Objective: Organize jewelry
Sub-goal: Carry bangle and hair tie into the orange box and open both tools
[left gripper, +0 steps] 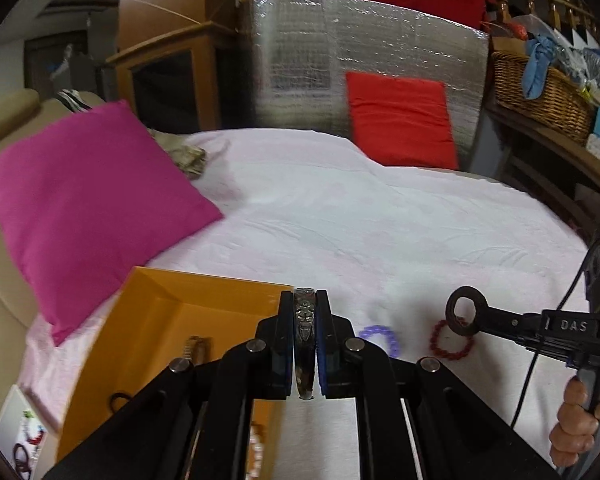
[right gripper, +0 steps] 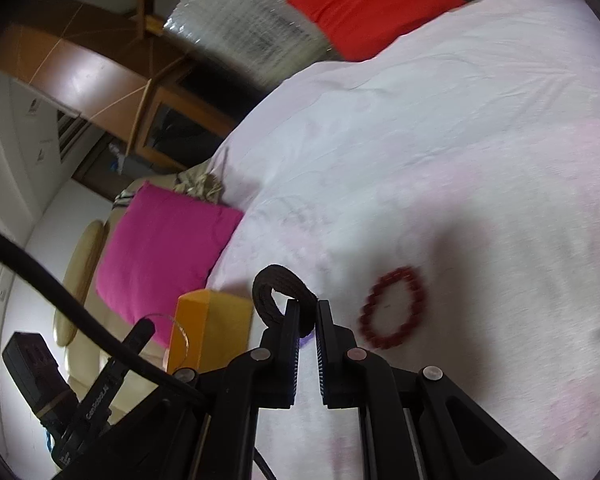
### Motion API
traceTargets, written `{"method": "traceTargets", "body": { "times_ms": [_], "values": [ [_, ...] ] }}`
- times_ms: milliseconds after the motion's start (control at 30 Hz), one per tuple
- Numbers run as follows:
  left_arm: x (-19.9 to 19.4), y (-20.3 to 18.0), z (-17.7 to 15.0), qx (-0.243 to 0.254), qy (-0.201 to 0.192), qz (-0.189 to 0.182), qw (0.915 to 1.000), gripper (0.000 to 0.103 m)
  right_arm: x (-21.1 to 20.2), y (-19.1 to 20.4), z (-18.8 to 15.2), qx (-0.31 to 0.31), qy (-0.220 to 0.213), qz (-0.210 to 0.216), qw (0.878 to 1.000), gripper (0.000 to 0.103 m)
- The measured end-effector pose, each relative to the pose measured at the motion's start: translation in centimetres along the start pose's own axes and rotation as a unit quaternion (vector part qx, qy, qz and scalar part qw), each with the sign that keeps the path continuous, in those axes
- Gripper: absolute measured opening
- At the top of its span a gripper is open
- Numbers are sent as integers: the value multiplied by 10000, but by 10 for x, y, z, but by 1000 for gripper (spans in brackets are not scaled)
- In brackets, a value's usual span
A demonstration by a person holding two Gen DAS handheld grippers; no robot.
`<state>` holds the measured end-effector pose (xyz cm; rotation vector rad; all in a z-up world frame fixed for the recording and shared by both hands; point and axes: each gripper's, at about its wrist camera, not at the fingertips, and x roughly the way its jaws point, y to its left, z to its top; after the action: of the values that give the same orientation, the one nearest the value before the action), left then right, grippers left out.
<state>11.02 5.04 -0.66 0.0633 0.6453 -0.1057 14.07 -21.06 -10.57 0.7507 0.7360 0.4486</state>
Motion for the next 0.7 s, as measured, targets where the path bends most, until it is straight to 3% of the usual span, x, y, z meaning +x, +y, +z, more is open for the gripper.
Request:
{"method": "traceTargets", "body": {
  "times_ms": [233,700],
  "values": [
    [-12,15,-3,116,-183,561,9982,10,16,30,-15,-339,65,299,9990,9],
    [-20,48,-7,-29,-294,973,9948,10,46,72,-35,-661,238,688,9952,9]
  ]
}}
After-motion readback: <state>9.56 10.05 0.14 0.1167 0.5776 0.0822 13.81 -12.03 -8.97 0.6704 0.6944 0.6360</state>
